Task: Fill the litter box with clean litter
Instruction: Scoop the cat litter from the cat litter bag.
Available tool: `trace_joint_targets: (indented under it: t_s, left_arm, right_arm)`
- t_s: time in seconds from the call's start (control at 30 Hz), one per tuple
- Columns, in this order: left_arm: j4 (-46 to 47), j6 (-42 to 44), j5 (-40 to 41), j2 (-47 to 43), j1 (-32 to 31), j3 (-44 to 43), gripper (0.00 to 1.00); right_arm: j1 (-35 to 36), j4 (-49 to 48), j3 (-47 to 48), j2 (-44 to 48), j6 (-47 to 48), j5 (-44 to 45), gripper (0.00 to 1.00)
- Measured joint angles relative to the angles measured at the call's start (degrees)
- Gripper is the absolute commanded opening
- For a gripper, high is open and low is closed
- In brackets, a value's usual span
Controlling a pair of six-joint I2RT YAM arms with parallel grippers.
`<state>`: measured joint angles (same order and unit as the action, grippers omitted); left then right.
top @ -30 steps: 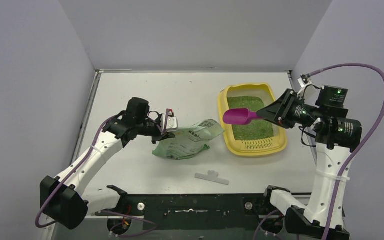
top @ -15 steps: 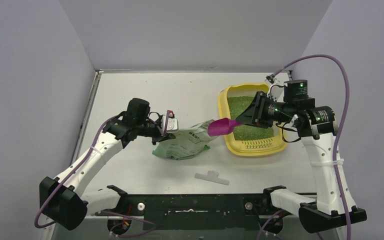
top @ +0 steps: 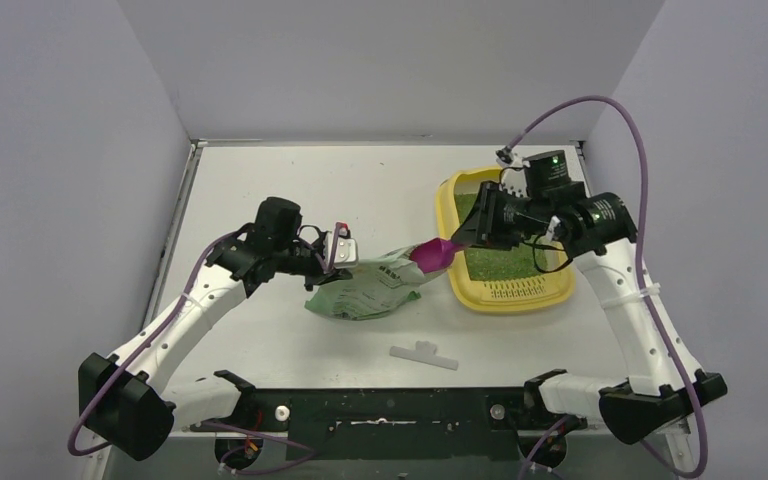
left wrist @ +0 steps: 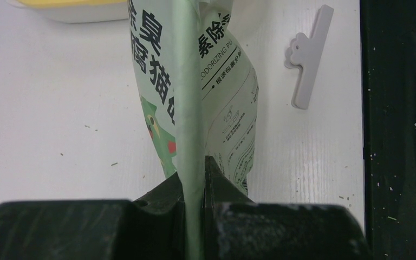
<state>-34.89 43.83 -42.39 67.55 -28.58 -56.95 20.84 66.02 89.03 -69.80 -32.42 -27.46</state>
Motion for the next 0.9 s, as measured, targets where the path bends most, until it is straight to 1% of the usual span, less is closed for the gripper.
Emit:
trace_joint_targets:
  t_s: [0.1,0.33,0.43,0.53,0.57,0.63,0.77,0.9]
  left_arm:
    - [-0.1,0.1,0.0,0.0,-0.2,0.0,0.00]
    - [-0.2,0.2,0.1,-0.1,-0.3,0.0,0.00]
    - [-0.3,-0.2,0.5,-0.2,-0.3,0.0,0.00]
    - [-0.5,-1.8,1.4,-0.9,-0.3,0.2,0.30]
    - [-0.5,-2.7,1.7,-1.3,-0.3,0.4,0.38]
    - [-0.4,-4.2,2.5,-2.6,-0.5,0.9,0.48]
    - [-0.4,-9.1,5.4,-5.3,-0.6,2.3,0.56]
    - [-0.5,-15.0,9.0,-5.6,0.3,3.7,0.59]
  right_arm:
    - [2.1,-1.7,0.0,-3.6,0.0,0.1,0.00]
    - [9.5,-9.2,-0.5,-17.2,0.1,-1.7,0.00]
    - [11.9,-10.0,-0.5,-21.6,0.2,-0.9,0.00]
    - [13.2,-10.3,-1.1,-23.6,0.1,0.7,0.00]
    - [13.6,-10.4,-1.4,-23.8,0.0,1.6,0.00]
    - [13.8,-10.6,-1.8,-23.9,-0.2,2.7,0.00]
    - [14.0,-10.7,-1.9,-23.9,-0.4,3.7,0.00]
    - [14.4,-9.8,-1.6,-23.9,0.0,5.0,0.00]
